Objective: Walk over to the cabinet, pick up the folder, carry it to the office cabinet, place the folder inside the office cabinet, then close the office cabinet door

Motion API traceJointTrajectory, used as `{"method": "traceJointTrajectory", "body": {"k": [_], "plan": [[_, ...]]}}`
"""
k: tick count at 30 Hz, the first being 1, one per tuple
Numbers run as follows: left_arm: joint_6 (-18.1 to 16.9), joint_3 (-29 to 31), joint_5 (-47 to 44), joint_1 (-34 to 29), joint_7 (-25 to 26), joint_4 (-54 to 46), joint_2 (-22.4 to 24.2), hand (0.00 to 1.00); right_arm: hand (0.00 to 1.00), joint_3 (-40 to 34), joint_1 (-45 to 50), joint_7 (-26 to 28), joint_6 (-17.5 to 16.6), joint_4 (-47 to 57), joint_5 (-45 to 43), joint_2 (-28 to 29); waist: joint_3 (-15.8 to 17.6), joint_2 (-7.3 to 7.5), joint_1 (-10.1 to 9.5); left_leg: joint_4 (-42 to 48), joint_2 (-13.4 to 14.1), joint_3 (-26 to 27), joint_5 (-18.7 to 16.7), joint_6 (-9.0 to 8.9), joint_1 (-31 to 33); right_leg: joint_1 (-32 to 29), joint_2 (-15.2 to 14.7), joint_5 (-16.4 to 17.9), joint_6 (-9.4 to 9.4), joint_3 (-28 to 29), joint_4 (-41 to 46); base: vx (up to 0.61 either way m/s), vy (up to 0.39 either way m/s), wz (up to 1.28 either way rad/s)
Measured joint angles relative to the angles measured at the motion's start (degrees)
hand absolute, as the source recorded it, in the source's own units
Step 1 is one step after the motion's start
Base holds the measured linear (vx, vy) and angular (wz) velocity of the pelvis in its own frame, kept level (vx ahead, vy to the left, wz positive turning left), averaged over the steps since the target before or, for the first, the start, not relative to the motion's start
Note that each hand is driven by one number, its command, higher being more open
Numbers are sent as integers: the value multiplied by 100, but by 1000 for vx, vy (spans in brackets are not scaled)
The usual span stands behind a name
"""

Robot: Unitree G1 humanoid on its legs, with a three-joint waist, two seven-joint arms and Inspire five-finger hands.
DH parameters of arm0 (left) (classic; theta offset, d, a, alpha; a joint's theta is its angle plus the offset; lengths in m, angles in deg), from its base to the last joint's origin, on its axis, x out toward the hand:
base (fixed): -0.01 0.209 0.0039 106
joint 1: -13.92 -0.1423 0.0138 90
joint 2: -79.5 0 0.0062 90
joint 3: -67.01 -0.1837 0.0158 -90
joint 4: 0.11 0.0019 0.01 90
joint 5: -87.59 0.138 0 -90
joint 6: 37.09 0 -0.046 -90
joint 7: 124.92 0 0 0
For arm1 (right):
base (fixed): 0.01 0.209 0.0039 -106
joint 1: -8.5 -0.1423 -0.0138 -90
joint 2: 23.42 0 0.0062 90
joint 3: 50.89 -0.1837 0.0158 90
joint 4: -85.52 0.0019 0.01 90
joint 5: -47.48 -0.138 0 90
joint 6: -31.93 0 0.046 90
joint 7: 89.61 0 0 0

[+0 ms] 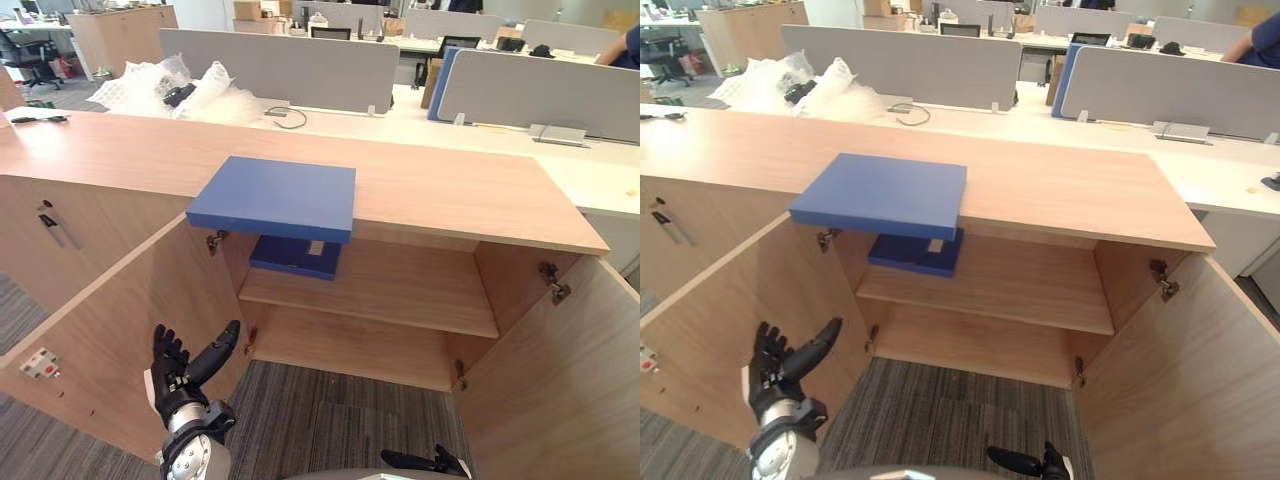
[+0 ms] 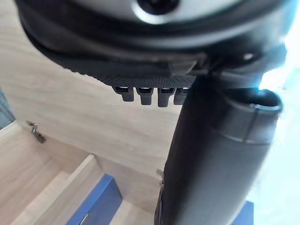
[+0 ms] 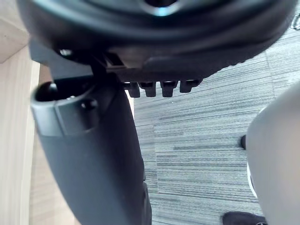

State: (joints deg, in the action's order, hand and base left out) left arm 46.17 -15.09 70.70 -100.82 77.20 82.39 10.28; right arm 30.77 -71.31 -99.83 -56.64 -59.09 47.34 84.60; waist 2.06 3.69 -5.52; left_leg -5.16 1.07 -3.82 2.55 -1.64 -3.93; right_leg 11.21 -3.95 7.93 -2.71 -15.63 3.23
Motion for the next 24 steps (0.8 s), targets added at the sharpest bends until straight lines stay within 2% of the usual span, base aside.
{"method": "traceJointTrajectory", "body": {"k": [5, 10, 13, 14, 17, 19, 22, 24], "plan": [[76, -54, 663, -19, 446, -485, 2, 100, 100, 70, 71, -46, -26, -2, -9, 65, -148, 80, -20, -7, -1, -16, 27, -18, -7, 22, 1, -12, -18, -8, -13, 3, -3, 3], [299, -470, 2835, 208, 1476, -1424, -130, 100, 100, 115, 77, -191, -52, -50, 3, 105, -212, 122, -22, -8, 4, -38, -17, 8, -91, 100, 1, -82, -95, 2, 0, 9, 2, 3], [517, -688, 4120, 899, 1969, -1661, -579, 100, 100, 291, -42, -195, -111, -277, 20, 4, -234, 94, -20, -7, 8, -39, -32, -3, -68, 74, 13, -98, -74, 72, -5, -3, -2, -2], [660, -810, 4756, 1131, 2018, -1724, -940, 100, 100, 280, -105, -197, -158, -422, 49, -52, -294, 40, 3, -6, 24, -19, -31, -12, -20, 6, 33, -112, -52, 164, -6, -7, -9, -7], [749, -946, 5753, 1405, 1959, -1739, -1500, 100, 100, 266, -322, -192, -175, -768, 100, -189, -355, -90, 74, 24, 58, 27, 17, 0, 2, -64, 73, -138, -10, 296, -18, 22, -9, -9], [763, -940, 6503, 1677, 1913, -1373, -1809, 100, 100, 189, -440, -160, -199, -902, 246, -277, -372, -203, 116, 25, 61, 41, 52, 31, -19, -51, 90, -140, -5, 327, -32, -1, -27, -5], [1069, -919, 6943, 1914, 1865, -647, -1936, 100, 100, 170, -503, -108, -218, -950, 261, -416, -347, -359, 166, 22, 64, 60, 68, 40, -28, -62, 107, -146, 9, 340, -39, -20, -15, -4], [1210, -867, 7059, 1917, 1721, -358, -1941, 100, 100, 167, -553, -106, -230, -1019, 262, -430, -322, -371, 179, 17, 80, 115, 81, 37, -25, -91, 126, -145, 23, 372, -38, -43, -24, -15]]}}
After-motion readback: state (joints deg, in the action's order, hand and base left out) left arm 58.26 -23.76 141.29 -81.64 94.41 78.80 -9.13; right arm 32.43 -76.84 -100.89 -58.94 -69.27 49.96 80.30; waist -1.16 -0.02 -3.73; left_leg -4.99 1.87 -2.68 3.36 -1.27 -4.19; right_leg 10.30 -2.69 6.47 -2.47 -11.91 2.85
